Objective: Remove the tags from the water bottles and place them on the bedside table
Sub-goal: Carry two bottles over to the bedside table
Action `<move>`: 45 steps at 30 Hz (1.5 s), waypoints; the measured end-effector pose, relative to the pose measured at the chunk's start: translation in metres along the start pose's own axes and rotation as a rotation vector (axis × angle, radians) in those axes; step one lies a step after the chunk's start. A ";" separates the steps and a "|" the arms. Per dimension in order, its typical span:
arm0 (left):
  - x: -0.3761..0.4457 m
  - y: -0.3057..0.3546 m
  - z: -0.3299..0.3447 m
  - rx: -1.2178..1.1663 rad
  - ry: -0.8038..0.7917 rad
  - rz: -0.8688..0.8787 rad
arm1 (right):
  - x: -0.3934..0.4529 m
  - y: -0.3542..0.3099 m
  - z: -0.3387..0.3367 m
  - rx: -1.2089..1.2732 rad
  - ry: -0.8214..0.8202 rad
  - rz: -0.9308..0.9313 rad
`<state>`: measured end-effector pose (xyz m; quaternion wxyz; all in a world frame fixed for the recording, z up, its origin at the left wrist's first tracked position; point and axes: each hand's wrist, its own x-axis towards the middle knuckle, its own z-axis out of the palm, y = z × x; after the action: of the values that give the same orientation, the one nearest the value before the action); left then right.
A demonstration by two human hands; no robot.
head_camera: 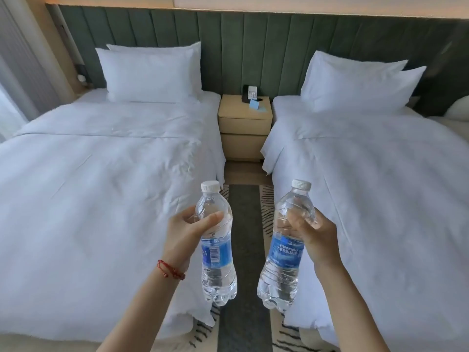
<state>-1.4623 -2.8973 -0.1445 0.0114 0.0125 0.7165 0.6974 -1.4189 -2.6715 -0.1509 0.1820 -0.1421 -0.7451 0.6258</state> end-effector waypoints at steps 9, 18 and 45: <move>0.128 -0.014 0.036 0.016 -0.040 0.018 | 0.128 0.020 0.028 -0.023 0.002 0.013; 0.292 -0.015 0.098 0.035 0.019 0.000 | 0.308 0.028 0.048 0.010 -0.083 0.013; 0.845 -0.024 0.140 -0.037 -0.036 -0.028 | 0.809 0.060 0.241 0.016 -0.096 0.091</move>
<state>-2.3017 -2.7298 -0.1717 0.0345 0.0149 0.7033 0.7099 -2.2511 -2.5175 -0.1707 0.1185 -0.1442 -0.7408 0.6453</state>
